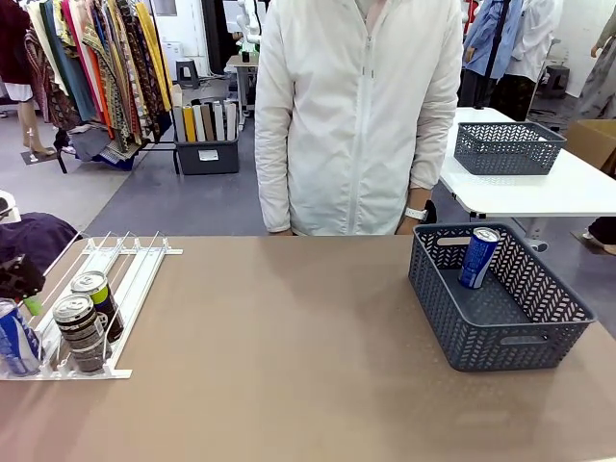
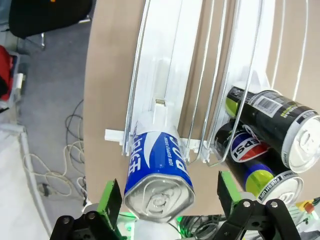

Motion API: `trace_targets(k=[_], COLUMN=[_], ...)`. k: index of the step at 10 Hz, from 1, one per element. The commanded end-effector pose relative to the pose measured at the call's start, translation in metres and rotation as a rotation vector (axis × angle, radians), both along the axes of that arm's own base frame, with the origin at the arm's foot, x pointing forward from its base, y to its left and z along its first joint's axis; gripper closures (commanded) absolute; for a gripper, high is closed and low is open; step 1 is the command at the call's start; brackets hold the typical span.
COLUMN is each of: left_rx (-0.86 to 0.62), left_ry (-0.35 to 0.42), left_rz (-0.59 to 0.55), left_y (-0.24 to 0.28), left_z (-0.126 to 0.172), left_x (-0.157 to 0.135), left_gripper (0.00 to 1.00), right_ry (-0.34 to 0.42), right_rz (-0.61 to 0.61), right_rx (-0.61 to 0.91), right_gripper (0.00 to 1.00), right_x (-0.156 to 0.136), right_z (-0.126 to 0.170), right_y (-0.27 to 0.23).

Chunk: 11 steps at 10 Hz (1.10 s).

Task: Retrieve and store the cans from the dispenser.
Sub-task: Pick up the last remaining can from one row of the Automatic Can Dispenser and place it in the middle of the table.

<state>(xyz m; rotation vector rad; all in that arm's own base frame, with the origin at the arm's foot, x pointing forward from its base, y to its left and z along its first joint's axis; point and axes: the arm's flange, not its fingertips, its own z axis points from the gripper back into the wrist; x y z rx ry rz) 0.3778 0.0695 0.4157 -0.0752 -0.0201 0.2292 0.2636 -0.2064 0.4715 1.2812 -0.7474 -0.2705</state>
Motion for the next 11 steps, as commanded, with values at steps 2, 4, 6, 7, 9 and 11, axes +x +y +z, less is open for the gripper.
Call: trace_targets(k=[2,4,6,7,9,11], left_rx=[-0.029,-0.030,-0.024,-0.024,-0.018,-0.013], left_ry=[0.006,0.012,-0.004,-0.005,-0.003,-0.004], left_rz=[0.001,0.004,0.005,0.007,0.005,0.004], left_y=[0.0066,0.0060,0.0056,0.0053,0.0055,0.0054], left_z=[-0.0045,-0.0049,-0.0045,-0.0050,-0.0045,-0.0042], left_x=[0.0085,0.0072,0.0093,0.0095,0.0093,0.0099], left_gripper=[0.00,0.00,0.74,1.00,1.00,1.00], right_ry=[-0.023,-0.023,-0.023,-0.023,-0.023,-0.023], right_rz=[-0.009,-0.009,-0.009,-0.009,-0.009,-0.009], right_rx=[0.018,0.018,0.018,0.018,0.018,0.018], right_gripper=[0.00,0.00,0.00,0.00,0.00,0.00], right_x=[0.0027,0.0027,0.0027,0.0027,0.0027,0.0027], right_z=[0.0035,0.0035,0.0035,0.0035,0.0035,0.0035], right_y=[0.0011,0.0011,0.0011,0.0011,0.0011,0.0011])
